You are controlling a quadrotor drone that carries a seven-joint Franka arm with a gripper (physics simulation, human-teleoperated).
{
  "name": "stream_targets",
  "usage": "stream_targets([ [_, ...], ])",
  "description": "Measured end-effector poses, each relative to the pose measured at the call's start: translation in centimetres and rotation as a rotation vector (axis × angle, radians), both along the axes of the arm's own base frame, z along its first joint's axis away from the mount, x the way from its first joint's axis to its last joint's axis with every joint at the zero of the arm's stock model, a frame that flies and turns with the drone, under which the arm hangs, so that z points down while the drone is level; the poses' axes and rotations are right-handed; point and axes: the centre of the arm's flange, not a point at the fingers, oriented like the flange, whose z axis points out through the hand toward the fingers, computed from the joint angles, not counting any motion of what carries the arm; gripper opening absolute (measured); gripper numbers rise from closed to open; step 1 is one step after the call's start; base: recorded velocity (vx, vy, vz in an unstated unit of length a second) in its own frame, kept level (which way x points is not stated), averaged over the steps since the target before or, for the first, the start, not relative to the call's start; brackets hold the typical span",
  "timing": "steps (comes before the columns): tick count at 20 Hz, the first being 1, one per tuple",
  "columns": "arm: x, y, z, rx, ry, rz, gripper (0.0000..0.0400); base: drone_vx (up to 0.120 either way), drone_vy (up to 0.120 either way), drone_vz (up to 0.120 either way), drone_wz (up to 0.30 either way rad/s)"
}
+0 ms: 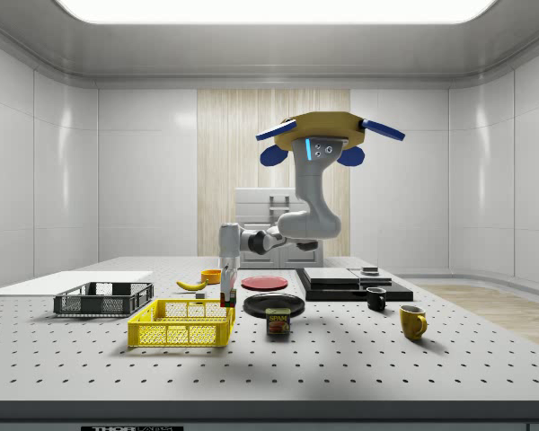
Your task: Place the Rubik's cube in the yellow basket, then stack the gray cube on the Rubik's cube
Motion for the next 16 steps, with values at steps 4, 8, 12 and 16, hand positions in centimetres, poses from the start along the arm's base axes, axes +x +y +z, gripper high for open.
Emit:
stream_targets([
  [4, 0.0, 0.0, 0.0, 0.0, 0.0, 0.0, 0.0325, 0.12, 0.0, 0.0, 0.0],
  [8, 0.0, 0.0, 0.0, 0.0, 0.0, 0.0, 0.0325, 0.12, 0.0, -0.07, 0.0],
  [12, 0.0, 0.0, 0.0, 0.0, 0.0, 0.0, 0.0325, 0.12, -0.05, -0.12, 0.0],
  [16, 0.0, 0.0, 0.0, 0.0, 0.0, 0.0, 0.0325, 0.12, 0.0, -0.01, 0.0],
])
